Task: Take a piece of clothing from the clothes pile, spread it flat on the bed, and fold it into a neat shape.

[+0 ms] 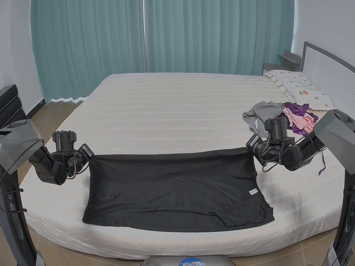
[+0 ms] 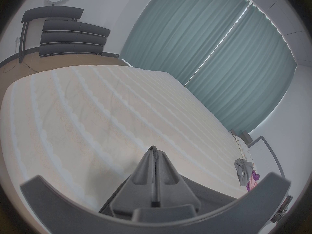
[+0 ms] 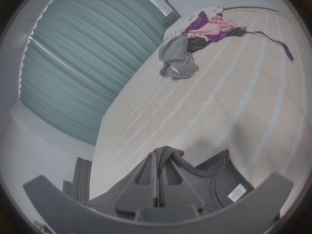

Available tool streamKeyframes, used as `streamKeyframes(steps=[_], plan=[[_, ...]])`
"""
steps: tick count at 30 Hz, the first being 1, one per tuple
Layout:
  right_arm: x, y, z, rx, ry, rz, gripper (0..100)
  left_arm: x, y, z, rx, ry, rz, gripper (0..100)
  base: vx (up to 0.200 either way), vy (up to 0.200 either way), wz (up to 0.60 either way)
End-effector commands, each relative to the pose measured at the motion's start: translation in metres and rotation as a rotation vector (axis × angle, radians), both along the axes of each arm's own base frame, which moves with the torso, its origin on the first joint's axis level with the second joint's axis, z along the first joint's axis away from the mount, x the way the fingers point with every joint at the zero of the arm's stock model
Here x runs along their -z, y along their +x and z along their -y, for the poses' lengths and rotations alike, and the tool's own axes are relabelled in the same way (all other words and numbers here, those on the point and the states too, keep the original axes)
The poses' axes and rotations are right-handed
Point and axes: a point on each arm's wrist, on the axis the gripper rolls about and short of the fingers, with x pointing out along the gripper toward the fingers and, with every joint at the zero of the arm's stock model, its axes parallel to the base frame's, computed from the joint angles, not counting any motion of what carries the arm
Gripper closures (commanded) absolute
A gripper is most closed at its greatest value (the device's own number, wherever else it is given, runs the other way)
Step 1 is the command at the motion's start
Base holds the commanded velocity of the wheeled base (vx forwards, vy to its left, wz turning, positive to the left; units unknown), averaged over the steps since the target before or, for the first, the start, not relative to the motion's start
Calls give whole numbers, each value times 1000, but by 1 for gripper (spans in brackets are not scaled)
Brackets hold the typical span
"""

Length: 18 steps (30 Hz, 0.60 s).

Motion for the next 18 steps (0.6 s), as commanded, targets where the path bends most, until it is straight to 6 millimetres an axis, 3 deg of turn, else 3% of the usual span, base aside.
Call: streamKeyframes(steps=[1, 12, 18], plan=[[-2, 8, 3, 10, 3, 21, 100, 0, 1, 2, 3, 2, 3, 100, 0, 0, 0], [-5, 12, 2, -10, -22, 46, 100, -2, 4, 1, 0, 3, 16, 100, 0, 0, 0], [8, 14, 1, -24, -41, 20, 100, -2, 4, 1, 0, 3, 19, 100, 0, 0, 0]])
